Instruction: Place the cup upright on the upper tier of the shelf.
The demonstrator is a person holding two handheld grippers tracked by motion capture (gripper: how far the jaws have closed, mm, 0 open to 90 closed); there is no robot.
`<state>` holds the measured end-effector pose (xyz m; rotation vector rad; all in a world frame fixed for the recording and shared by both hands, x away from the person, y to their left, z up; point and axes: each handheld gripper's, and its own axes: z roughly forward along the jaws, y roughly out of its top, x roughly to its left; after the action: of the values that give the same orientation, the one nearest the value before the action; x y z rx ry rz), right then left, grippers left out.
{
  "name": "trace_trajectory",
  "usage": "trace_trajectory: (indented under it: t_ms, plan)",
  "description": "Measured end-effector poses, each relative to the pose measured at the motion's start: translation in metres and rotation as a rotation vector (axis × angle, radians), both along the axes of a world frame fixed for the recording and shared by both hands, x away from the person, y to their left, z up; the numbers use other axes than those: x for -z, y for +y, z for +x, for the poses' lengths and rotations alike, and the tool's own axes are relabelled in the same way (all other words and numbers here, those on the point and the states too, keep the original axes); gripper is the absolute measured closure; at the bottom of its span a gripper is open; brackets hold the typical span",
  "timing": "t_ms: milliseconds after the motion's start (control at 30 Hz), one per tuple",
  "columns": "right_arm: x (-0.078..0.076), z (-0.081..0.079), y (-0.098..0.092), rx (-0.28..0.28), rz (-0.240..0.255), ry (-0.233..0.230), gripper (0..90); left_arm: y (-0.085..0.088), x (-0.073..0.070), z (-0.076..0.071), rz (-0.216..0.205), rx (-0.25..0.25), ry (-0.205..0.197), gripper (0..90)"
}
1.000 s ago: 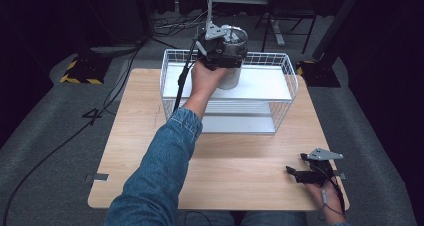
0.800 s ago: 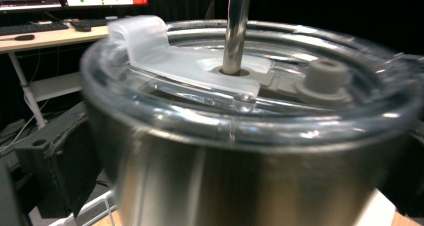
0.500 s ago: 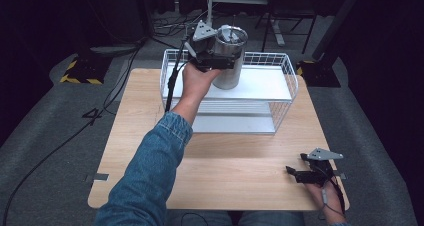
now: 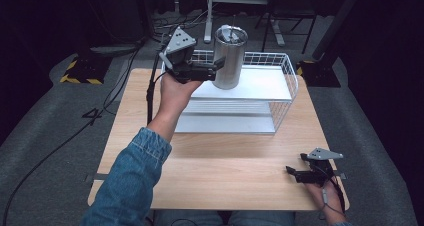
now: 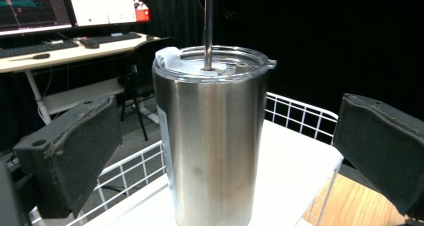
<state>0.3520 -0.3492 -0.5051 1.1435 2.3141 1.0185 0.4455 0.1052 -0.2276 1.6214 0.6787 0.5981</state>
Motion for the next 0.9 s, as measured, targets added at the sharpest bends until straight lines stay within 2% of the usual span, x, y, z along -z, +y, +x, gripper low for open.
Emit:
trace_trajectory:
  t_ms: [267, 533, 767, 900]
  plan:
    - [0.0, 0.0, 0.0, 0.001, 0.0, 0.001, 16.2, 0.019, -0.002, -0.031, -0.004, 0.002, -0.019, 0.0]
    - [0.0, 0.0, 0.0, 0.0, 0.0, 0.002, 16.1, 0.034, 0.0, -0.053, -0.003, 0.007, -0.031, 0.0]
    - [0.0, 0.001, 0.001, 0.007, 0.001, 0.003, 15.6, 0.048, 0.008, -0.067, -0.007, -0.003, -0.015, 0.0]
    - [0.0, 0.001, 0.001, 0.007, 0.001, 0.003, 15.6, 0.059, 0.015, -0.075, -0.027, 0.003, -0.002, 0.0]
